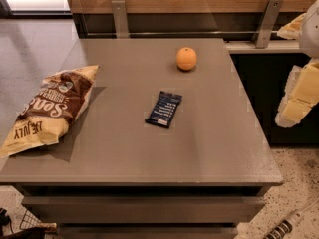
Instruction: Pick orange
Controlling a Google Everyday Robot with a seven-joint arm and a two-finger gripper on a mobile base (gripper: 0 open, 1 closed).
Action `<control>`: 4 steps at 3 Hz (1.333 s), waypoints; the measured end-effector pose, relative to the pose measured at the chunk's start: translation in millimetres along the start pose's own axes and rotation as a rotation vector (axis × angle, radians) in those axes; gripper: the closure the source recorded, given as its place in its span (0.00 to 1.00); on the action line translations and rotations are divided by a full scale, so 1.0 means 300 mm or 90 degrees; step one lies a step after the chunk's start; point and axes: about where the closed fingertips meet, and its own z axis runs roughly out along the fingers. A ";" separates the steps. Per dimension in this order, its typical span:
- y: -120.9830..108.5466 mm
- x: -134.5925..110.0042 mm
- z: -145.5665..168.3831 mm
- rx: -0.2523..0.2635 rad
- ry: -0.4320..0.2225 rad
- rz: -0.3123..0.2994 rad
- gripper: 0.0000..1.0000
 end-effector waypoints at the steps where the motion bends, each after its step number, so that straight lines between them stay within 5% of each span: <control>1: -0.159 0.001 0.047 0.037 -0.055 0.033 0.00; 2: -0.342 -0.014 0.204 0.060 -0.153 0.080 0.00; 3: -0.597 -0.134 0.384 0.110 -0.344 0.145 0.00; 4: -0.709 -0.219 0.499 0.122 -0.449 0.182 0.00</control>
Offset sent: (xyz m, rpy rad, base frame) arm 0.2578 -0.0204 -0.0261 0.6368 -0.4452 -0.1471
